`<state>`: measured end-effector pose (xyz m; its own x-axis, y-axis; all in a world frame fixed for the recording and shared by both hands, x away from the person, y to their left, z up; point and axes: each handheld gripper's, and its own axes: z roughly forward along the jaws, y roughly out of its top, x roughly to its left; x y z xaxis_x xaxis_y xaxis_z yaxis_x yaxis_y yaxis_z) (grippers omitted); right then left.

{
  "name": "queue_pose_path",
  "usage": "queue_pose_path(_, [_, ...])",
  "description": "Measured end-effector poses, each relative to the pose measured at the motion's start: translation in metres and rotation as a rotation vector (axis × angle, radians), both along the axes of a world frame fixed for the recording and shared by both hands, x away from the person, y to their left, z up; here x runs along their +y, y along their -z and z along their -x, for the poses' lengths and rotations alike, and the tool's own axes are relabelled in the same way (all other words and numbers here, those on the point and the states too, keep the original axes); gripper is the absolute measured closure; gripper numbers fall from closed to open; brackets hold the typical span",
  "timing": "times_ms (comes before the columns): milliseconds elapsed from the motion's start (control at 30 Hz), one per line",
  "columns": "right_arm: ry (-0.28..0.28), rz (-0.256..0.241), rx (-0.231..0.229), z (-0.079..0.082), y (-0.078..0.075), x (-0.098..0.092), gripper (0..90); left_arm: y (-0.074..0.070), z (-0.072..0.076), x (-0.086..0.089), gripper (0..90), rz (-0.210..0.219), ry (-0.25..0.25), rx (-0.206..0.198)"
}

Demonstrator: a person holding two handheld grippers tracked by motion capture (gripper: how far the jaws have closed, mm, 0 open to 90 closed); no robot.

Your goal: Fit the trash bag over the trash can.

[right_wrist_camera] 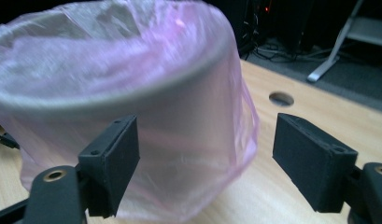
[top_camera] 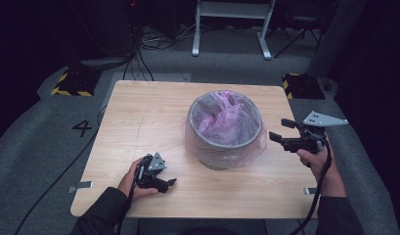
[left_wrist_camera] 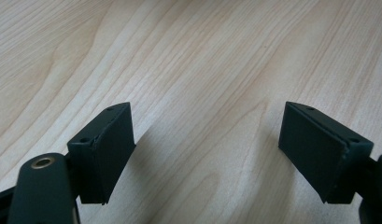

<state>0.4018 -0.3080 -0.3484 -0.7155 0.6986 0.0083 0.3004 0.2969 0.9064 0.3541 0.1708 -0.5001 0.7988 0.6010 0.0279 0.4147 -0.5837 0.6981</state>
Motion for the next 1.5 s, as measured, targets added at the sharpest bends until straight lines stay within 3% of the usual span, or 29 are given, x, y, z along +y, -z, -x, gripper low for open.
queue_pose_path(67, [-0.012,0.031,-0.043,0.0,-0.015,0.011,22.8,0.002,-0.002,0.003,15.9,0.024,-0.014,0.016])
queue_pose_path(233, [-0.058,0.023,-0.045,-0.002,-0.031,0.024,26.3,0.004,-0.003,0.004,14.1,0.033,-0.026,0.019])
queue_pose_path(367, [-0.069,0.083,-0.073,-0.009,-0.045,0.05,29.9,0.004,-0.004,0.004,13.5,0.033,-0.029,0.018])
queue_pose_path(500, [-0.086,0.126,-0.068,-0.019,-0.053,0.073,31.0,0.004,-0.005,0.004,13.5,0.032,-0.035,0.017])
queue_pose_path(633, [-0.088,0.135,-0.073,-0.027,-0.056,0.09,34.2,0.004,-0.006,0.004,13.5,0.033,-0.036,0.021])
queue_pose_path(800, [-0.1,0.188,-0.023,-0.047,-0.052,0.115,39.7,0.004,-0.008,0.003,13.4,0.032,-0.033,0.019])
queue_pose_path(900, [-0.107,0.2,-0.013,-0.05,-0.05,0.12,41.6,0.004,-0.008,0.003,13.5,0.032,-0.033,0.018])
queue_pose_path(933, [-0.112,0.231,-0.012,-0.054,-0.048,0.126,43.3,0.004,-0.008,0.003,13.5,0.032,-0.033,0.019])
queue_pose_path(1033, [-0.116,0.253,0.003,-0.057,-0.045,0.132,45.2,0.004,-0.008,0.003,13.5,0.031,-0.031,0.018])
queue_pose_path(1167, [-0.125,0.355,0.044,-0.064,-0.037,0.143,47.4,0.004,-0.009,0.003,13.5,0.032,-0.029,0.019])
queue_pose_path(1300, [-0.174,0.478,0.097,-0.067,-0.027,0.149,47.3,0.004,-0.009,0.003,13.5,0.031,-0.028,0.019])
queue_pose_path(1500, [-0.237,0.549,0.197,-0.069,-0.019,0.151,41.4,0.004,-0.009,0.003,13.5,0.031,-0.028,0.019])
